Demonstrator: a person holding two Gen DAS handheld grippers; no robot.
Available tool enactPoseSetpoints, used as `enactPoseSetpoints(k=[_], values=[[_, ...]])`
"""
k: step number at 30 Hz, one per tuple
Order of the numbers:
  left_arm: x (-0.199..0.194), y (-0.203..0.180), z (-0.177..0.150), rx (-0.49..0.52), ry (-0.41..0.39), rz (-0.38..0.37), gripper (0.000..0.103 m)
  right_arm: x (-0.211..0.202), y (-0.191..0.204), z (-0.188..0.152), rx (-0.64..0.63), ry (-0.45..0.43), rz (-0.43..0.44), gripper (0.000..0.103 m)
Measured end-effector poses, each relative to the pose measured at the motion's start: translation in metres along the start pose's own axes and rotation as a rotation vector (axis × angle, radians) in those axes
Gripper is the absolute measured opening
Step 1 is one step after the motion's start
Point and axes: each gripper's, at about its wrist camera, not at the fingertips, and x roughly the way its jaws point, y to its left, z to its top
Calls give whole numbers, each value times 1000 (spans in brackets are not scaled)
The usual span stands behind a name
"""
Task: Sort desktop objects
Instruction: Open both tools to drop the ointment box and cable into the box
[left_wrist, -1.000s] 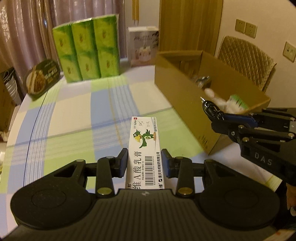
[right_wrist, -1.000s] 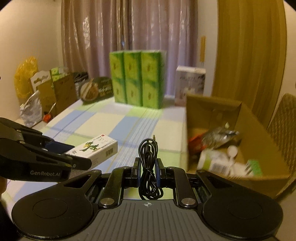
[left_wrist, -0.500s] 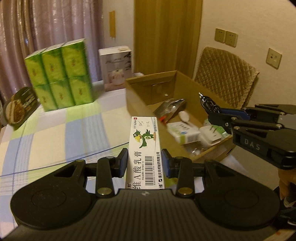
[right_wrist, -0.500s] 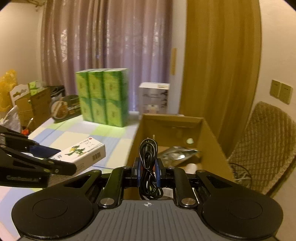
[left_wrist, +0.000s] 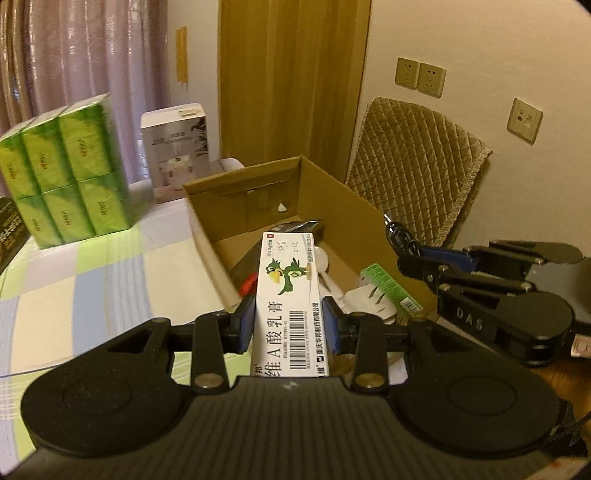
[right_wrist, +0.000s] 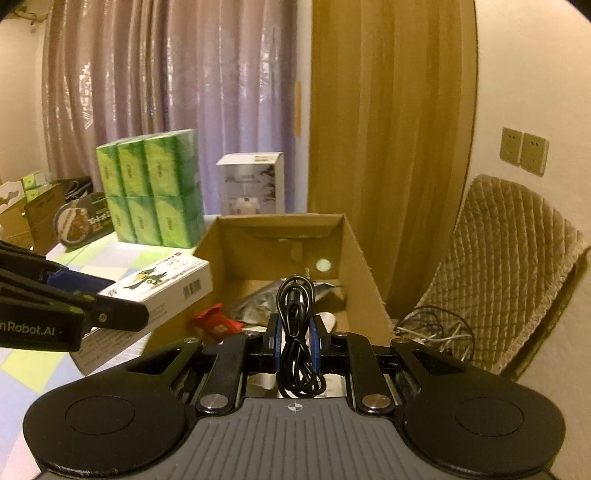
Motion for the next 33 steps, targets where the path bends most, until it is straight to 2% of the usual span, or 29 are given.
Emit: enactPoseSetpoints(k=[9, 15, 22, 24, 33], values=[[33, -11, 13, -8, 10, -5, 33, 16, -22, 2, 24, 5, -8, 12], [49, -4, 17, -29, -6, 23, 33, 22, -27, 2, 36, 9, -10, 12], [42, 12, 6, -53, 6, 42, 34, 24, -24, -4, 39, 25, 0, 12], [38, 14, 3, -58, 4, 45, 42, 25, -22, -4, 38, 28, 5, 12], [31, 15, -3, -57, 12, 37, 42, 30, -14, 2, 29, 32, 23, 12]])
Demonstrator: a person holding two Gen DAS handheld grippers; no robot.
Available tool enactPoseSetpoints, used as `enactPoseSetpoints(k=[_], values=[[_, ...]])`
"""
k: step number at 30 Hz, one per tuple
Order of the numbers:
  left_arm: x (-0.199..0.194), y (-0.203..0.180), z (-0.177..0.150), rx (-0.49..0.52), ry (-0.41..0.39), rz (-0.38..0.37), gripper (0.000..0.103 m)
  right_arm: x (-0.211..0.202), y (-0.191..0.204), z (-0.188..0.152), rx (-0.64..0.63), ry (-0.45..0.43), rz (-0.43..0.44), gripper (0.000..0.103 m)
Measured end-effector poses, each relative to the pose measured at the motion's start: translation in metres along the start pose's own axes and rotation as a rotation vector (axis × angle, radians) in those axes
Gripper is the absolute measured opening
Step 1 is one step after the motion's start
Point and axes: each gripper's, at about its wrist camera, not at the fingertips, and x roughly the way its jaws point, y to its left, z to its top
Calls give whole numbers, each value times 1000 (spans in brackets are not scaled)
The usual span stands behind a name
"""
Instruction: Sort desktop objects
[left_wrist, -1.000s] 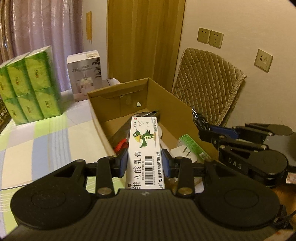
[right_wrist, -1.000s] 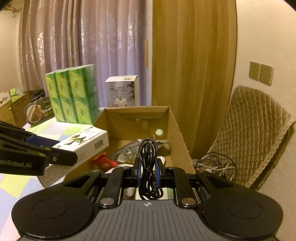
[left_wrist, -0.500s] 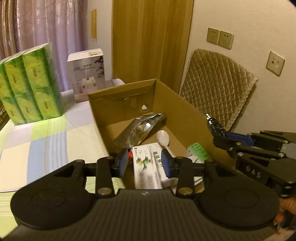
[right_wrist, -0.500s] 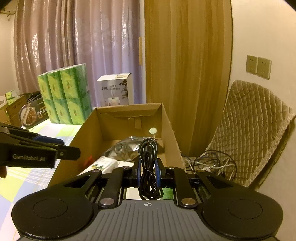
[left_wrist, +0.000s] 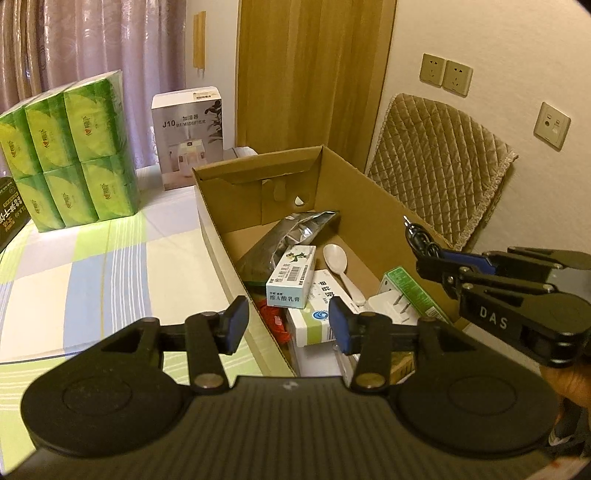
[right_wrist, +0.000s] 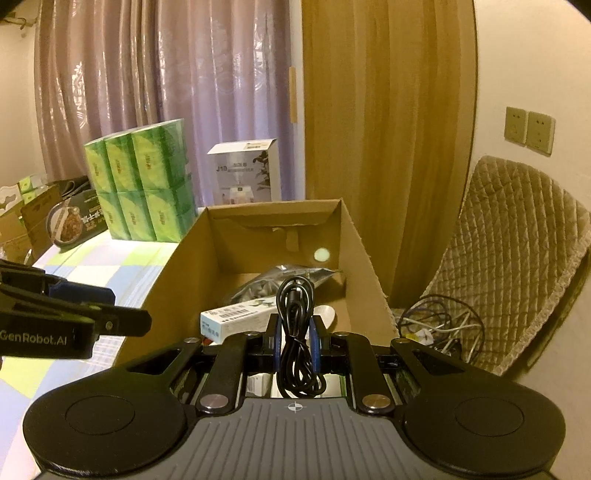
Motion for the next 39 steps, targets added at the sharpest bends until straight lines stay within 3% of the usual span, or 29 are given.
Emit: enactPoseSetpoints(k=[6, 7, 9, 10, 22, 26, 32, 39], values=[[-3, 6, -3, -19, -1, 7, 42, 13, 0, 6, 8, 25, 18, 14], [-3, 7, -3, -21, 0, 8, 42, 14, 0, 7, 9, 22, 13, 18], [-4, 9, -4, -25, 1, 10, 42, 13, 0, 7, 19, 15, 8, 47], [-5, 10, -5, -28, 1, 10, 42, 13, -1, 7, 25, 13, 8, 50], [-11, 14, -12, -49, 12, 17, 43, -1, -6, -6, 43, 26, -16, 58], [-18, 15, -16, -63, 12, 19, 51, -11, -4, -10, 47, 22, -16, 61], [-30, 15, -23, -79, 13, 17, 63, -28, 1, -14, 50, 11, -14, 75], [-51, 15, -34, -108, 4, 24, 91, -53, 4, -20, 67, -7, -28, 99]])
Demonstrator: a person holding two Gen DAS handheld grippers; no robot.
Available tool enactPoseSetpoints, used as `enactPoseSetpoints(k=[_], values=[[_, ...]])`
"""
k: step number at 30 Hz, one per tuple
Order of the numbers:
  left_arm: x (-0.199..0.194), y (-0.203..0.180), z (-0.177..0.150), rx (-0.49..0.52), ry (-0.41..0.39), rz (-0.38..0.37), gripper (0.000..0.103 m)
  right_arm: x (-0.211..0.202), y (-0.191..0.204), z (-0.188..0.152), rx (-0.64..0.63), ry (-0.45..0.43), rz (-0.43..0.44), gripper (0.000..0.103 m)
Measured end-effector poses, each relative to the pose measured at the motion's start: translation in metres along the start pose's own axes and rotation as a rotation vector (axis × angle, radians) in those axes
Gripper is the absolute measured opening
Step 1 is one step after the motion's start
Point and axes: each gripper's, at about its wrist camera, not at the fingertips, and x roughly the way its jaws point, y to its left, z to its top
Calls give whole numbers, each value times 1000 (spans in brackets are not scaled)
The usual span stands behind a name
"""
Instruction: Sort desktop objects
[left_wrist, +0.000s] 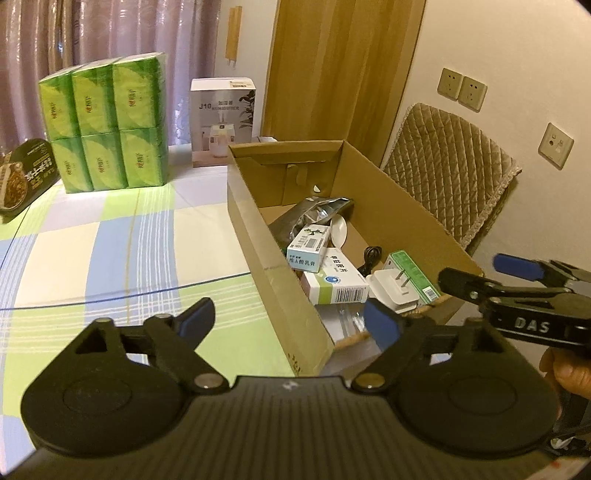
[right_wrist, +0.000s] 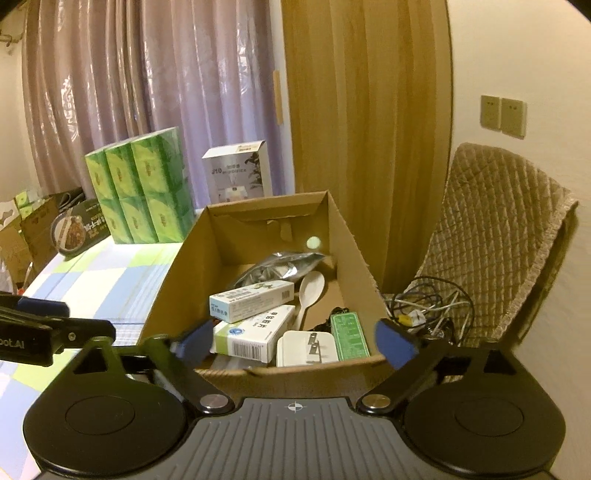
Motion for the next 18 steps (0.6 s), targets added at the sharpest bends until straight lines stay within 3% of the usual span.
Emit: enactPoseSetpoints(k=[3, 18], values=[[-10, -2, -6, 0, -12, 10, 102, -11, 0, -2, -5, 2, -9, 101], [-48, -13, -32, -34, 8, 92, 102, -53, 1, -21, 28, 123, -17, 101]])
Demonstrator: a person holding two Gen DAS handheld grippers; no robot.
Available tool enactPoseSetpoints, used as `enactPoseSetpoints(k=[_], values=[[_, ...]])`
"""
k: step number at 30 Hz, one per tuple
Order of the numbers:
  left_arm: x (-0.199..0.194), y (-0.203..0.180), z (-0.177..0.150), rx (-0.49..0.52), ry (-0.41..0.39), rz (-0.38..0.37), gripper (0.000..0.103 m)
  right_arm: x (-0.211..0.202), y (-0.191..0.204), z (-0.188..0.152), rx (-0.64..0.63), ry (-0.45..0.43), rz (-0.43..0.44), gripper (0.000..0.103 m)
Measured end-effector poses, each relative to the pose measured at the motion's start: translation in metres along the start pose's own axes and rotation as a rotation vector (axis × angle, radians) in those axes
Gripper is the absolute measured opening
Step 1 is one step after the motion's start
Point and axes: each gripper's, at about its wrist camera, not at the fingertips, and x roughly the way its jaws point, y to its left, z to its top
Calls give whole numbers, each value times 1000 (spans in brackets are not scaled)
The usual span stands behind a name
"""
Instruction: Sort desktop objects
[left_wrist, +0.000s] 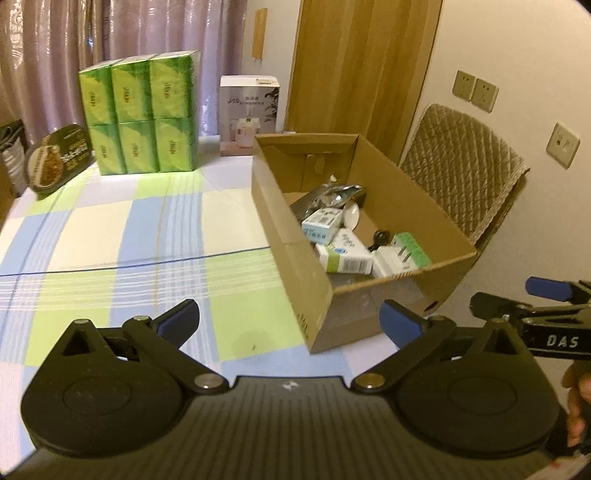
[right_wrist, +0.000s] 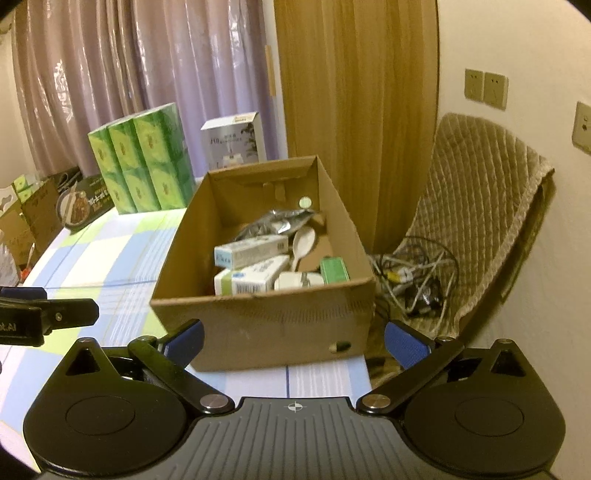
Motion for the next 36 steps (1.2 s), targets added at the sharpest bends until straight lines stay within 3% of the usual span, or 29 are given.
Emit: enactPoseSetpoints(k=[9, 21, 36], values=[[-18, -5, -17, -46, 38, -17, 102, -24, 2, -17, 16, 49, -6, 101], [-44, -14, -34, -54, 23, -16, 102, -52, 12, -27, -4, 85, -7, 101], [-42, -13, -48, -41, 47, 22, 102, -56, 30, -35, -57, 115, 10, 101]])
